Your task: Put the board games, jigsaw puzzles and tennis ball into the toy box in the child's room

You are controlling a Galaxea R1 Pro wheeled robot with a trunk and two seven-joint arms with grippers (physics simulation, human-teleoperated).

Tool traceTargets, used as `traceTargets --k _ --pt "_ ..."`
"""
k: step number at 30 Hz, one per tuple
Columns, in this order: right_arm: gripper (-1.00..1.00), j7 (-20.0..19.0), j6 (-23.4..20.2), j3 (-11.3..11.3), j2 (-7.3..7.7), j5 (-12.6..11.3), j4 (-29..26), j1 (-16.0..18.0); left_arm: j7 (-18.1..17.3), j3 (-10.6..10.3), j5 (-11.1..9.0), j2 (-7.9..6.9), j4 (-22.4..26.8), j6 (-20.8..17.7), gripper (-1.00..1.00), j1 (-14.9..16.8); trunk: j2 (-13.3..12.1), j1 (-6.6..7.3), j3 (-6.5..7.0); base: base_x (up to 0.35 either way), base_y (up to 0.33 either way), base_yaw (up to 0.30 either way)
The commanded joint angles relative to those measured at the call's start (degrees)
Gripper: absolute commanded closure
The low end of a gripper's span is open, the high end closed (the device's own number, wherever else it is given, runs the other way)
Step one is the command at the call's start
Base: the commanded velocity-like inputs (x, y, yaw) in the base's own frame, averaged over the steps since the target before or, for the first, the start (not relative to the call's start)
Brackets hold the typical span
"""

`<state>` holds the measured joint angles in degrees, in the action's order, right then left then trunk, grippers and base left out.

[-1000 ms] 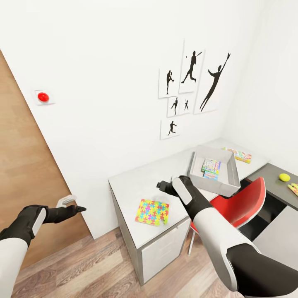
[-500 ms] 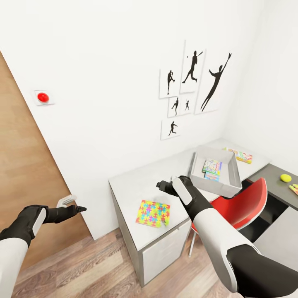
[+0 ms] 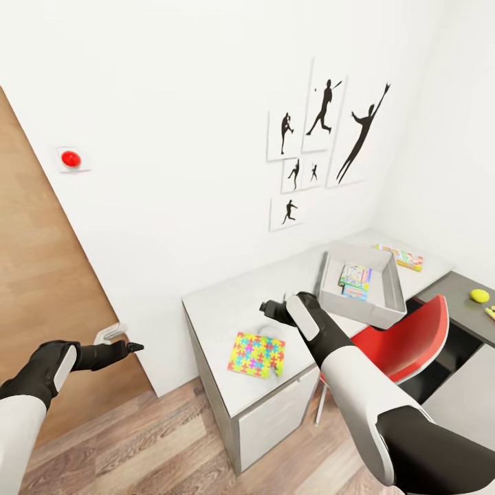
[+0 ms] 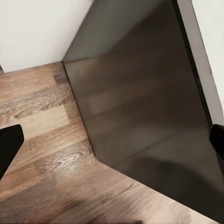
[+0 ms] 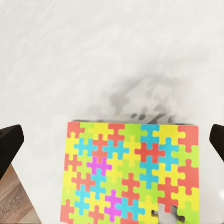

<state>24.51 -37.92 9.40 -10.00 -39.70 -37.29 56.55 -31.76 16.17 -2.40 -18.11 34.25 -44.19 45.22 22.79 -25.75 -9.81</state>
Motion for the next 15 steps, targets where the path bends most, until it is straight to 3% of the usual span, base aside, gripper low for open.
traceTargets --k 1,15 --pt "-1.00 0.5 -0.1 0.1 0.00 -0.5 -0.1 0.1 0.0 0.2 -0.3 0.01 0.0 -0.5 -1.00 0.0 0.1 -0.03 -0.21 0.001 0.001 0.070" --pt "-1.00 0.6 -5.0 -0.6 0.00 -0.9 -0.2 0.1 -0.1 0.1 -0.5 0.08 0.0 -0.6 -1.00 0.0 0.1 -0.03 -1.42 0.000 0.000 0.097"
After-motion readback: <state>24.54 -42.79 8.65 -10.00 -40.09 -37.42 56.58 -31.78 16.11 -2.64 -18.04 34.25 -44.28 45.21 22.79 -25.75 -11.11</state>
